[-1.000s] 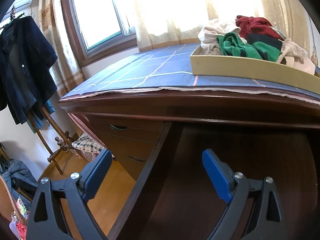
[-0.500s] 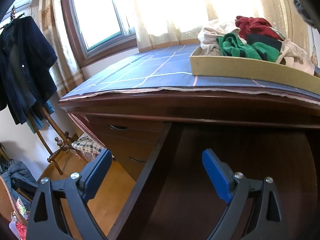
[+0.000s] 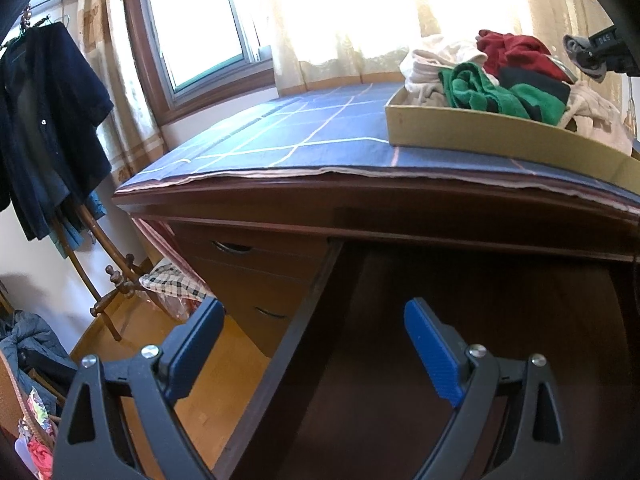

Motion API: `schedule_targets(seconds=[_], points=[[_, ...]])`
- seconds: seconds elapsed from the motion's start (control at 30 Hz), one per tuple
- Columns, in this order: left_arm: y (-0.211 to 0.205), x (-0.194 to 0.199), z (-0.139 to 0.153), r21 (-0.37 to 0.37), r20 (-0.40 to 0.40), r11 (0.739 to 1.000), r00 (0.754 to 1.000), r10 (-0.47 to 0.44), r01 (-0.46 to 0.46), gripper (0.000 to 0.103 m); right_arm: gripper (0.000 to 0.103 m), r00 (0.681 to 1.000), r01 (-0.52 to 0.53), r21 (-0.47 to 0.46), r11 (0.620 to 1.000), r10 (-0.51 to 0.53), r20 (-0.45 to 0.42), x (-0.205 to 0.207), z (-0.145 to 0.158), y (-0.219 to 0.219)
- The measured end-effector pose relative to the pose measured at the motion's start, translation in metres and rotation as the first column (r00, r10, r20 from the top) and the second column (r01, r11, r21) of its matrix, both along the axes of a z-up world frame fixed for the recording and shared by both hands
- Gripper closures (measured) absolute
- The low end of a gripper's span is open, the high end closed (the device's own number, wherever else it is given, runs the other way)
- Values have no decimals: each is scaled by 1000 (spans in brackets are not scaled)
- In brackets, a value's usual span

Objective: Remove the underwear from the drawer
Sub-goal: 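Lift the grey sock with the right gripper over the tray, then lower the grey sock into the tray and open the right gripper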

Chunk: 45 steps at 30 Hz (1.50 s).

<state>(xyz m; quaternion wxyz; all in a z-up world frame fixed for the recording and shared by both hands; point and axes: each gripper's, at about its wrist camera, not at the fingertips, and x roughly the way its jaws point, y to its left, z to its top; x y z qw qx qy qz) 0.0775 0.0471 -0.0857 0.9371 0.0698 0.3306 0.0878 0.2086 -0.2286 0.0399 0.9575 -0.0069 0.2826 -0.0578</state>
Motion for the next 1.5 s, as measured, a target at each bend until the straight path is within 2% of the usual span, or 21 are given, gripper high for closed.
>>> schedule_targets(seconds=[0.13,0.2,0.33,0.43,0.53,0.63,0.8,0.97,1.13,1.3,1.37,1.43,1.5], points=[[0,1,-1,4,-2,1000,1000,1,-1,10,74,993,-105,36,994,103,50,-17,4,30],[-1,1,-1,9,-4,1000,1000,0,0,10,74,979,-200,47,979,197,55,-30,3,57],[-1,1,-2,8,-2,1000,1000,7,-7,10,74,925,-378,31,925,379,-14,-37,-12,124],[-1,0,-2,9,3,1000,1000,9,-9,10,74,900,-432,9,902,432,-50,-27,-27,162],[-2,-3,-1,10,14,1000,1000,9,-10,10,74,886,-452,28,891,452,-103,-7,-45,186],[-2,-3,-1,5,16,1000,1000,6,-6,10,74,886,-447,21,894,446,-127,11,-57,196],[0,-4,0,-9,17,1000,1000,4,-4,10,74,886,-437,45,898,438,-150,25,-62,204],[0,-4,1,-13,18,1000,1000,3,-2,10,73,880,-440,30,897,438,-184,31,-68,214],[0,-3,1,-13,16,1000,1000,3,-3,10,68,865,-459,21,888,452,-220,35,-72,223],[0,-2,1,-18,15,1000,1000,1,-1,10,55,857,-463,102,881,474,-204,27,-61,213],[0,-3,1,-19,16,1000,1000,1,-1,10,51,860,-463,102,881,474,-191,18,-55,212],[0,-3,1,-18,16,1000,1000,3,-2,10,49,870,-457,94,885,466,-161,6,-49,208],[0,-3,1,-18,17,1000,1000,4,-4,10,50,891,-438,84,895,444,-91,-7,-42,202]])
